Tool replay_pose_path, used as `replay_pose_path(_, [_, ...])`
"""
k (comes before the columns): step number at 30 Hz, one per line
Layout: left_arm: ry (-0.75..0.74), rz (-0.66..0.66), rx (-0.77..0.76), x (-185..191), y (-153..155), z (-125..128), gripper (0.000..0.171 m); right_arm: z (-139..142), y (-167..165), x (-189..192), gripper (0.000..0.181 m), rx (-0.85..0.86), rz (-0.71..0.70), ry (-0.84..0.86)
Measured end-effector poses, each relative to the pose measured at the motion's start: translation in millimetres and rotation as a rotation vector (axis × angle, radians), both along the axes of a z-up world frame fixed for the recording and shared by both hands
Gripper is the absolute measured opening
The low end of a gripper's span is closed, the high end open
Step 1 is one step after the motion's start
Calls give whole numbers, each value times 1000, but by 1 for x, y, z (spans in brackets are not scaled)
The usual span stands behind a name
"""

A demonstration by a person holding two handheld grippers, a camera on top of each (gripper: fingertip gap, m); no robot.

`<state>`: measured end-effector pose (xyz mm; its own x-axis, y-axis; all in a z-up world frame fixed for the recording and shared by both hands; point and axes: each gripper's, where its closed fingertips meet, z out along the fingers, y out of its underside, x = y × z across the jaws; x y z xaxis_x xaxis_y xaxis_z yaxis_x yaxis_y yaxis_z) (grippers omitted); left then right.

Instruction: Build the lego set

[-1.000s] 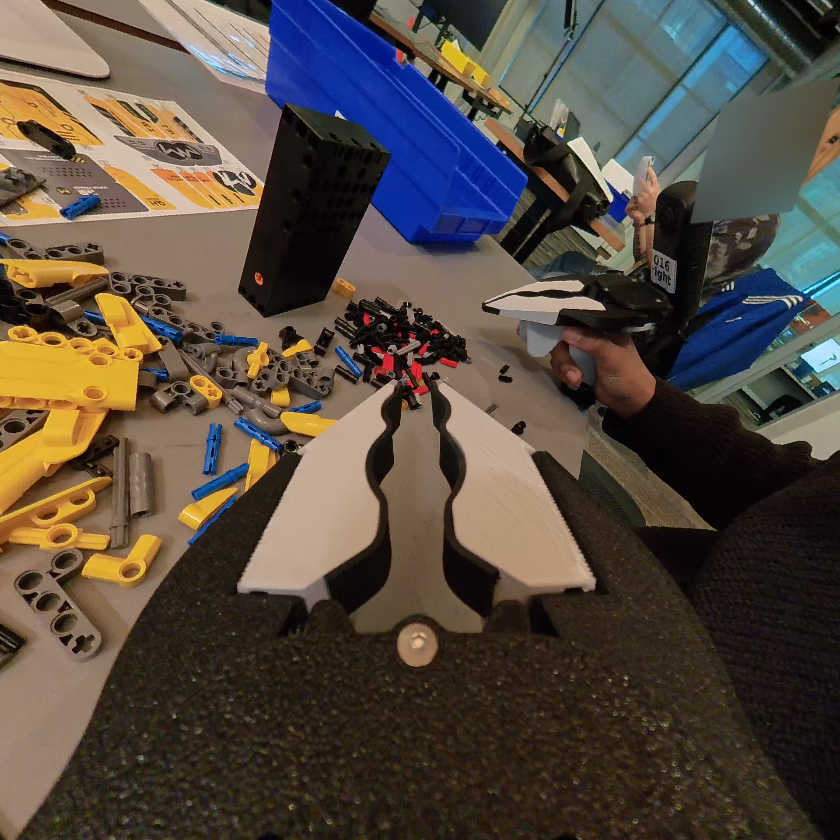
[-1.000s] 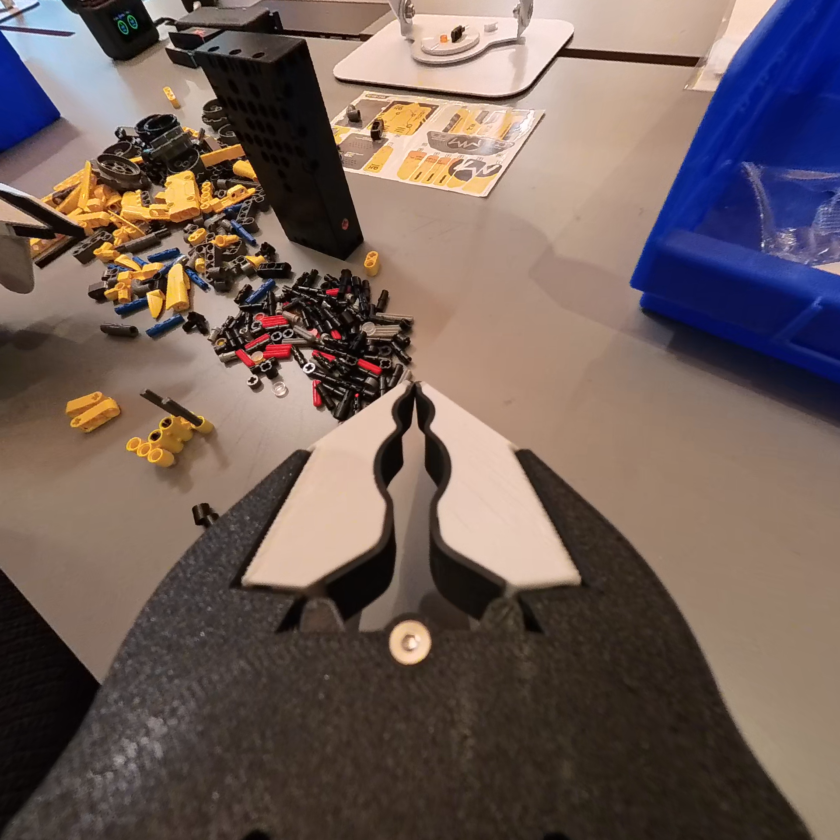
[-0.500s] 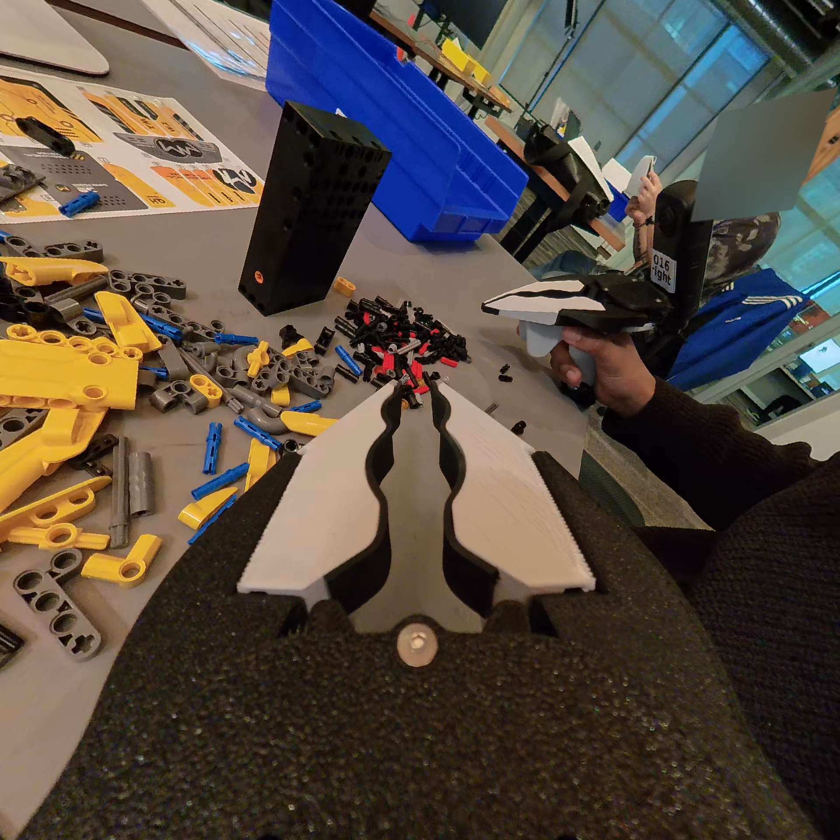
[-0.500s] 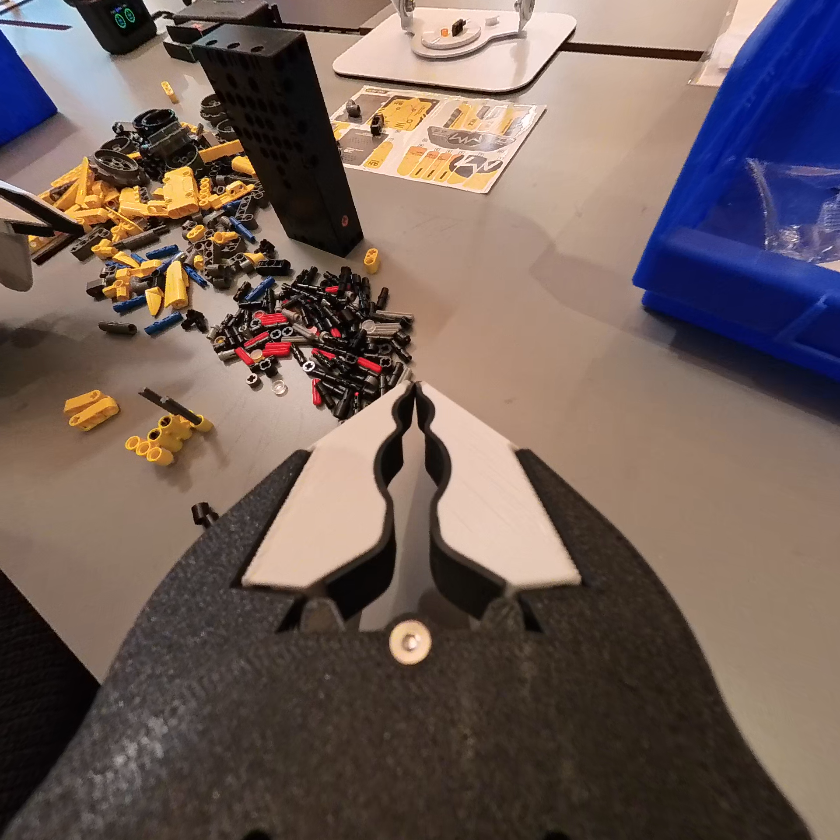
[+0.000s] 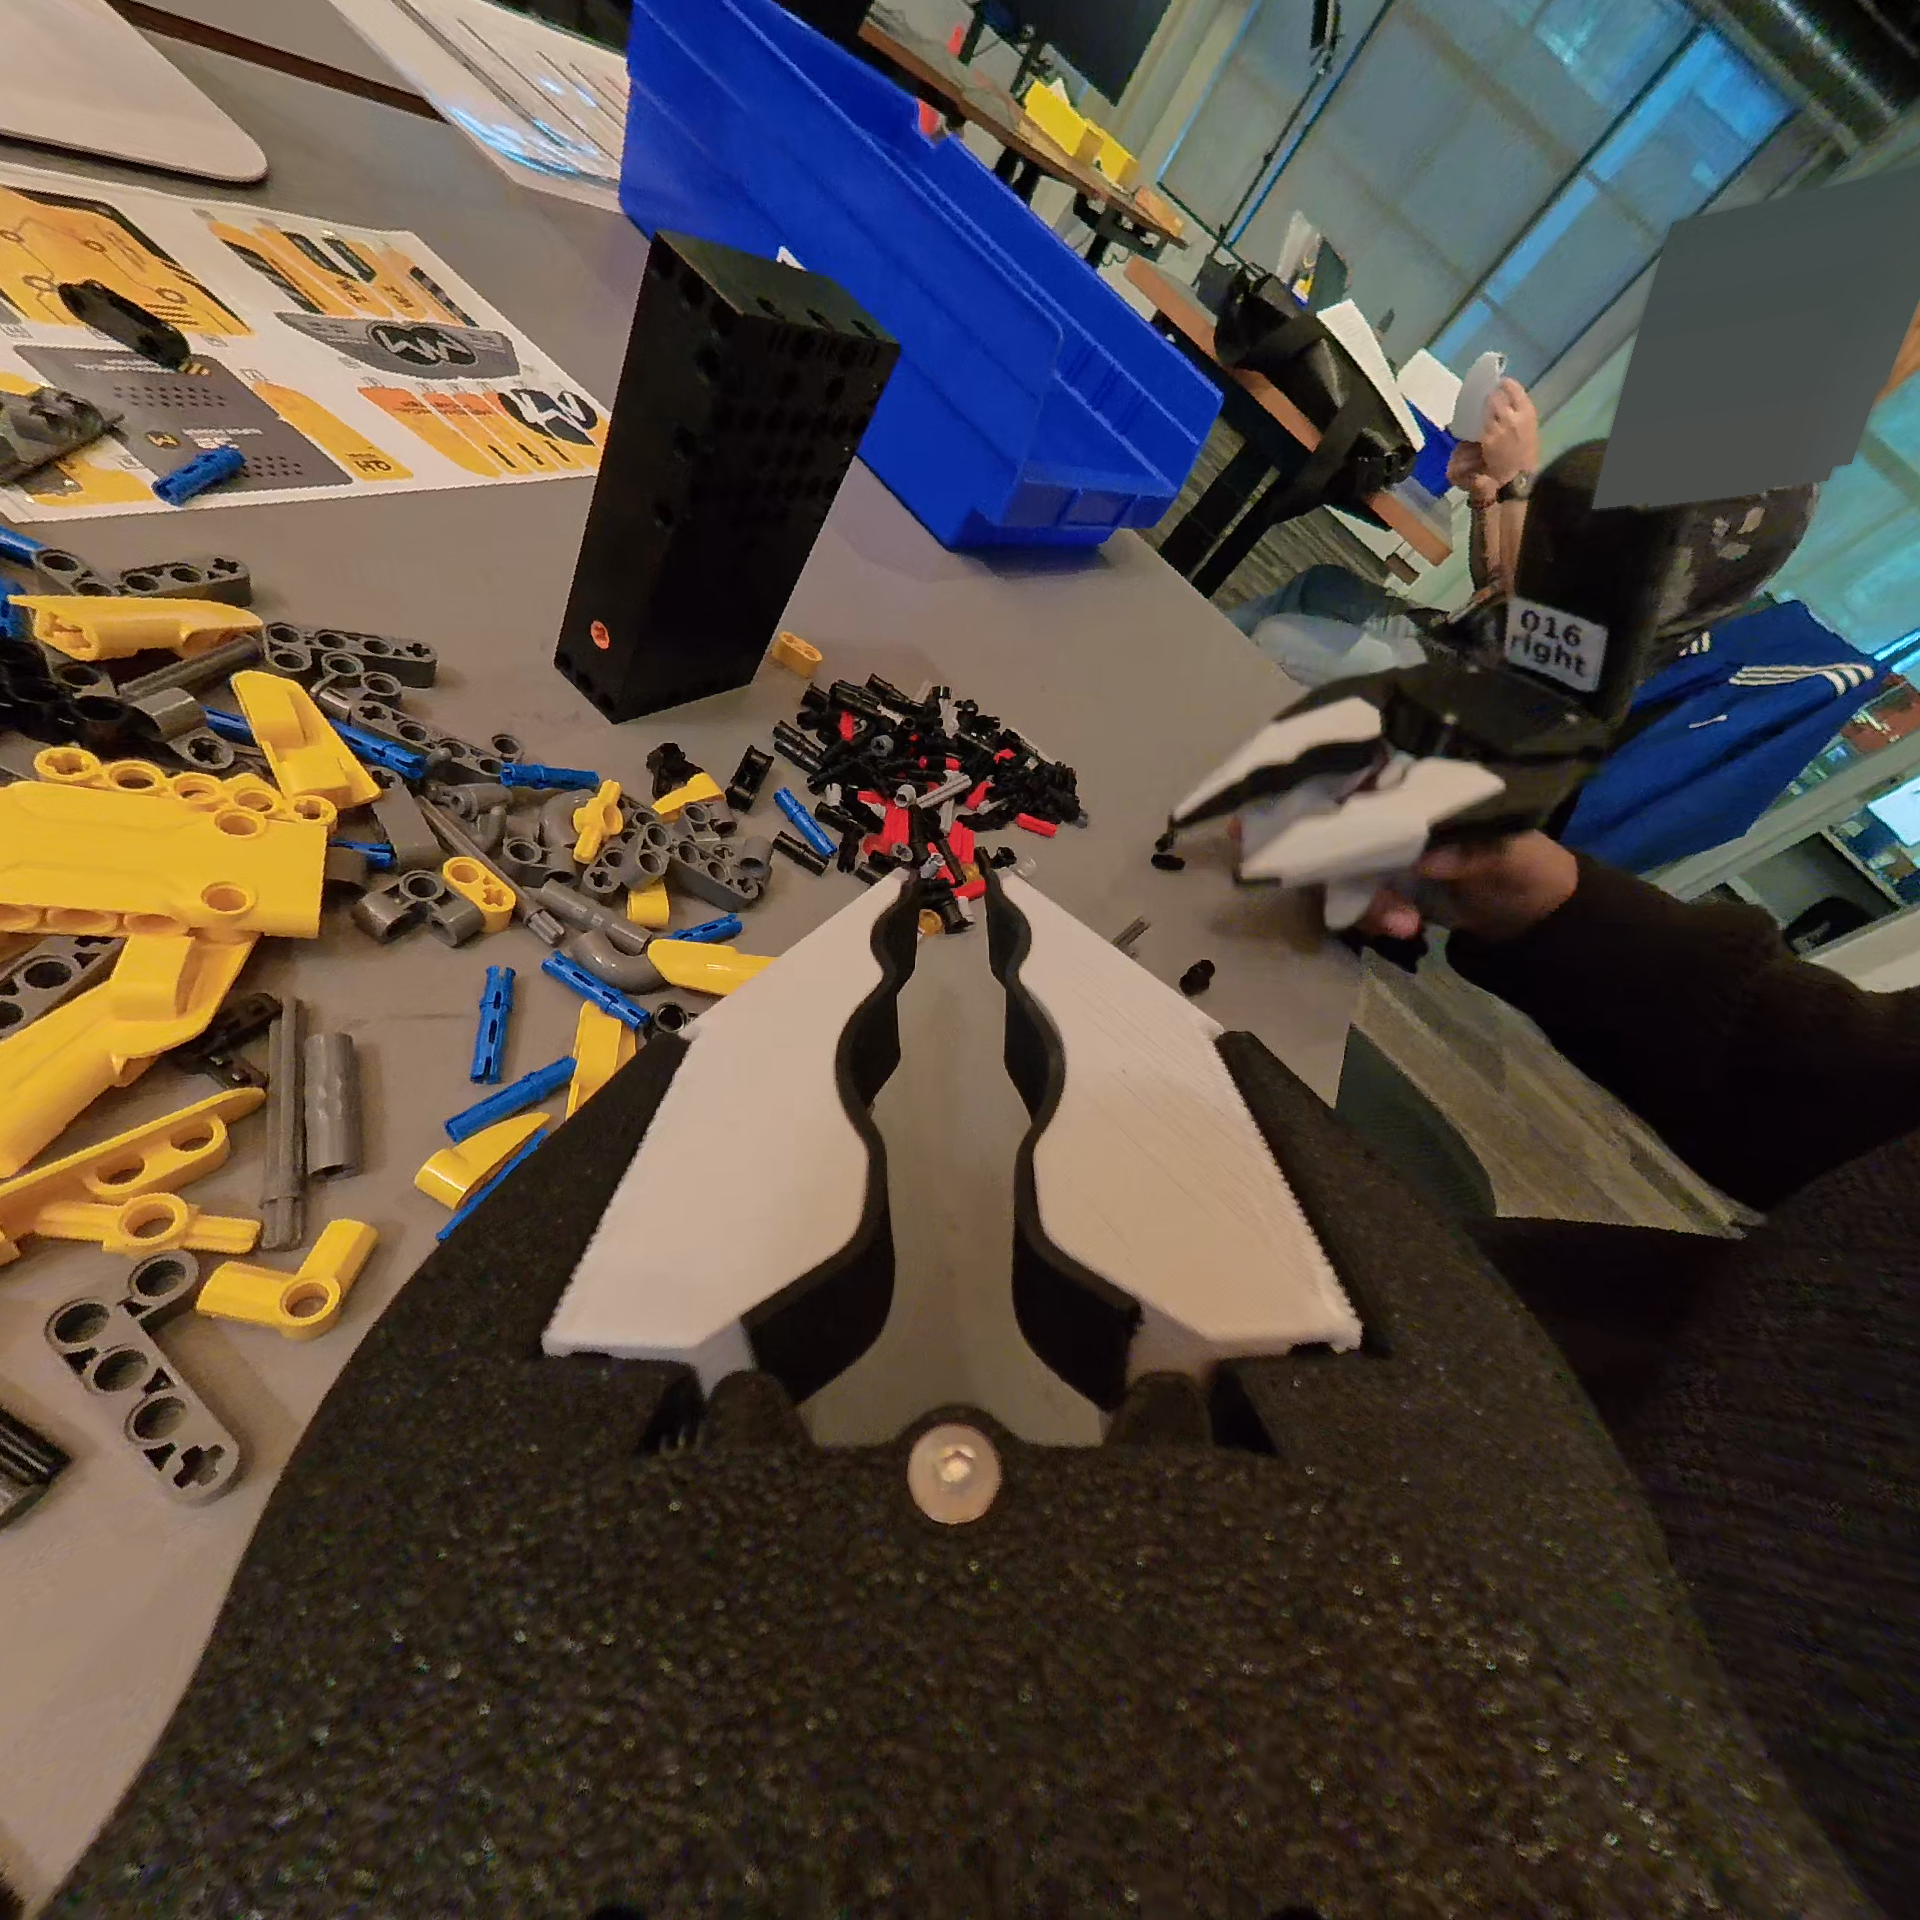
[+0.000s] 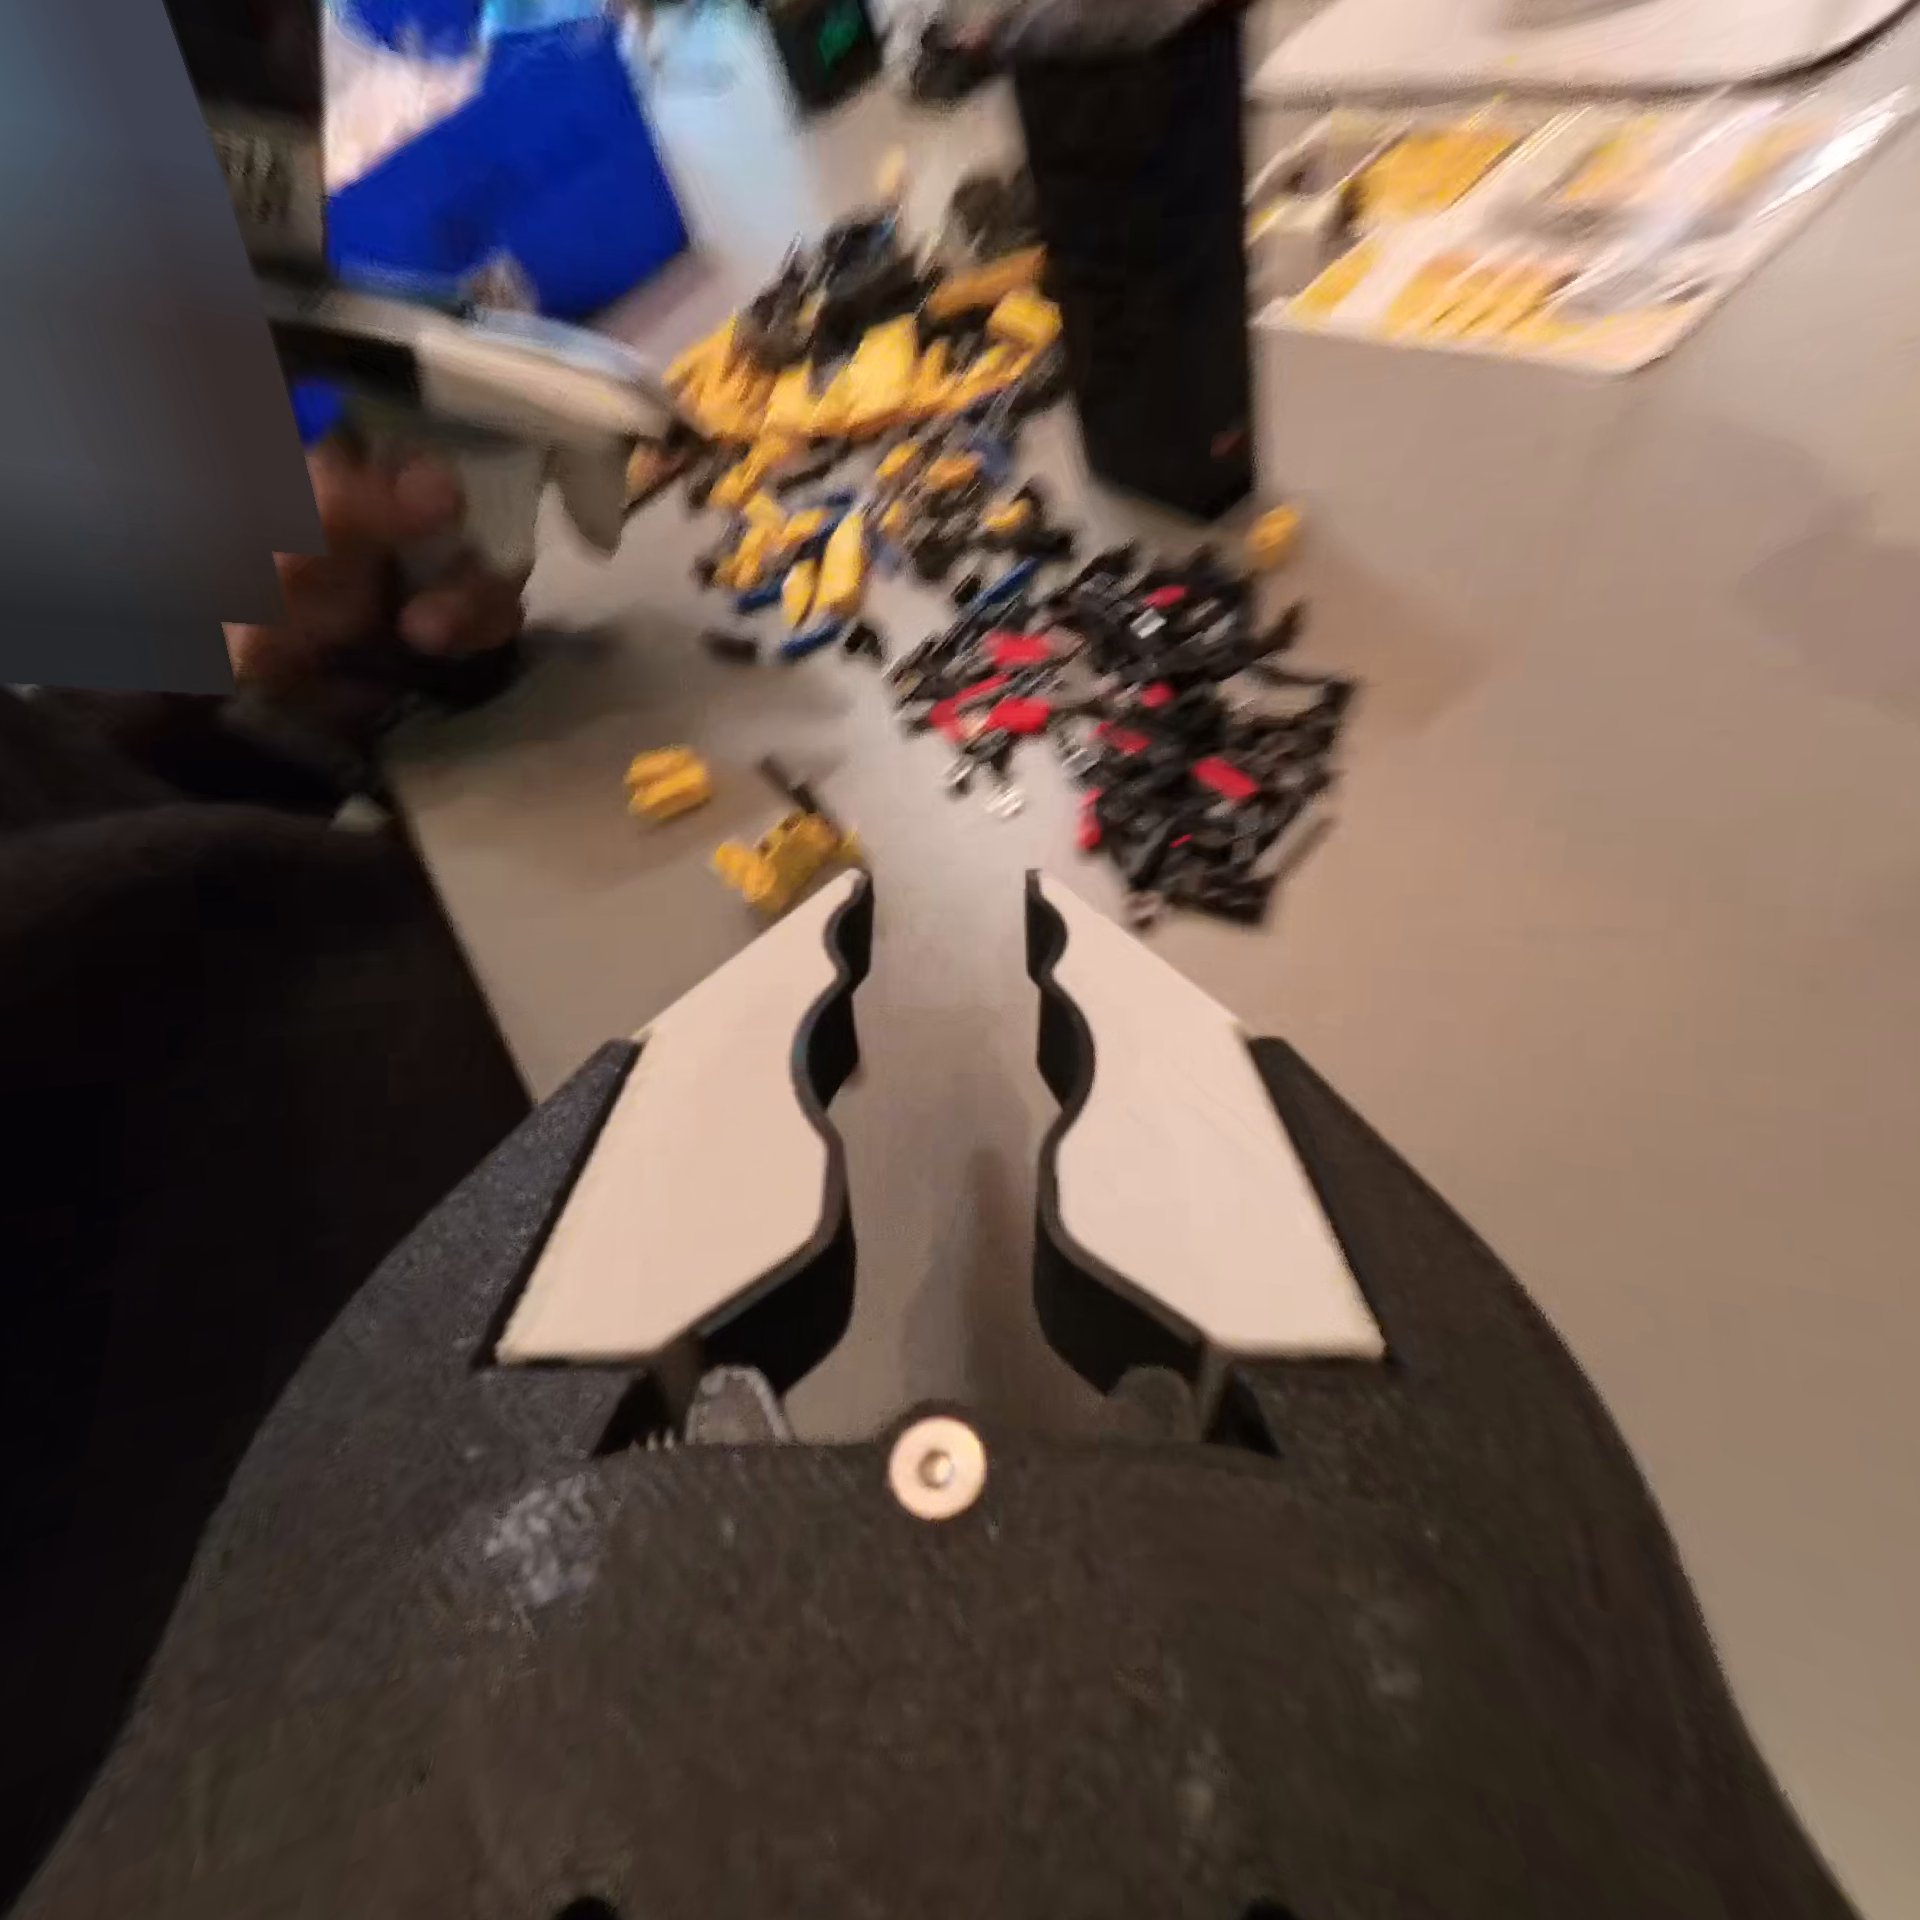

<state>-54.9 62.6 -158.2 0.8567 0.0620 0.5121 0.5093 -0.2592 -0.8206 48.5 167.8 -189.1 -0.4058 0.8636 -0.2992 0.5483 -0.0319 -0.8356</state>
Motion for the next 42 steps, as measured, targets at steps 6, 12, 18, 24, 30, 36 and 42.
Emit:
replay_pose_path(6, [16, 10, -4, 0, 0, 0, 12, -22, -29, 14, 32, 254, 134, -25])
replay_pose_path(12, [13, 10, 1, -1, -1, 1, 12, -20, -34, 15, 24, 218, 166, -32])
replay_pose_path(18, [15, 11, 2, -1, -1, 1, 12, -28, -34, 16, 11, 322, 177, -41])
replay_pose_path(24, [15, 11, 3, -1, -1, 1, 12, -21, -34, 9, 0, 320, 156, -1])
replay_pose_path(30, [29, 10, 4, 0, -1, 2, 12, -3, -27, 2, 0, 215, 84, 35])
replay_pose_path(36, [35, 12, 7, 0, -1, 2, 12, -10, -30, 13, 13, 247, 125, -1])
replay_pose_path(42, [29, 12, -2, 0, 0, 1, 12, -20, -33, 16, 14, 273, 141, -20])
